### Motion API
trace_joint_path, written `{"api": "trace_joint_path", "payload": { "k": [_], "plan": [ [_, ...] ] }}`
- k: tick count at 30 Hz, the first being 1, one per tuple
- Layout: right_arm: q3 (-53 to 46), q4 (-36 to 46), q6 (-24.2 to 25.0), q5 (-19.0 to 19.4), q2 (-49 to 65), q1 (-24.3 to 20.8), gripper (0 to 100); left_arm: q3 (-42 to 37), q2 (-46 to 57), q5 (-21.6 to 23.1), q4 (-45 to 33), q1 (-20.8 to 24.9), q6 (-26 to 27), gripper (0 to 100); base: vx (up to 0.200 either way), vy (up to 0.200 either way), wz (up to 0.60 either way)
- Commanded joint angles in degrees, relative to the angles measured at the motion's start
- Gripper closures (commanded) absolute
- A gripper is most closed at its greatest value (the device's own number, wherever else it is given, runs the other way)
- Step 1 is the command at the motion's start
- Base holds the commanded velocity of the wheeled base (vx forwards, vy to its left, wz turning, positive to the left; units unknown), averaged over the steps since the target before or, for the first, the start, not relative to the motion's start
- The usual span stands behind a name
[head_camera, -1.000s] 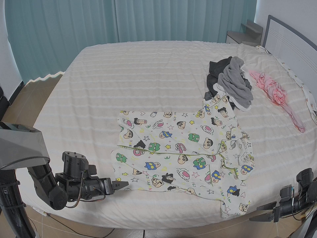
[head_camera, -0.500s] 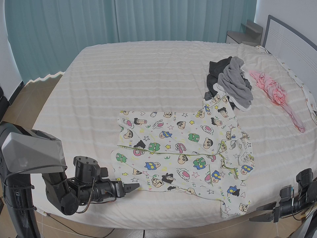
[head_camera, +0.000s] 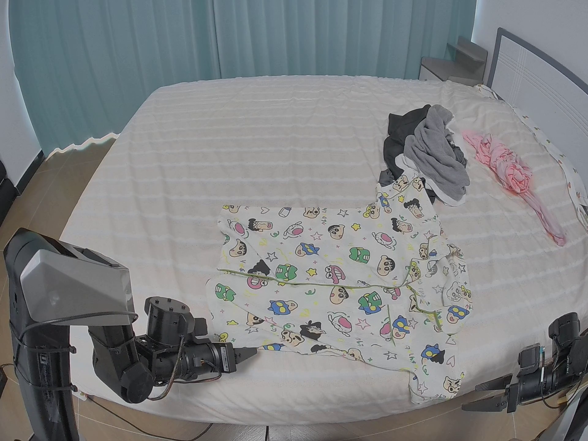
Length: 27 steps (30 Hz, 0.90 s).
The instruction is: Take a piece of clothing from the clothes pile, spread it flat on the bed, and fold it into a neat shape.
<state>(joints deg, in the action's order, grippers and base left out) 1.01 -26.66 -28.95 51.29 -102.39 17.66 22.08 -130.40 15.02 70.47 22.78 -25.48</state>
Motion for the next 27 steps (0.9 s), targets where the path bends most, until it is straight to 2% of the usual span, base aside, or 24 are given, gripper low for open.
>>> {"api": "trace_joint_path", "payload": {
  "k": [1,12,21,27],
  "plan": [
    [-1.0,0.0,-0.1,0.0,-0.2,0.0,0,-0.5,-0.5,0.0,0.0,-0.5,0.0,100,0.000,0.000,0.00],
    [-1.0,0.0,-0.1,0.0,-0.2,0.0,0,-2.6,1.0,0.0,0.0,-3.3,0.8,100,0.000,0.000,0.00],
    [-1.0,0.1,-0.1,0.0,-0.2,0.0,0,-7.5,5.2,0.2,-0.1,-4.0,0.9,100,0.000,0.000,0.00],
    [-1.0,0.1,-0.1,0.0,-0.3,0.0,0,-9.9,5.9,0.4,-2.2,-7.2,6.4,100,0.000,0.000,0.00]
  ]
}}
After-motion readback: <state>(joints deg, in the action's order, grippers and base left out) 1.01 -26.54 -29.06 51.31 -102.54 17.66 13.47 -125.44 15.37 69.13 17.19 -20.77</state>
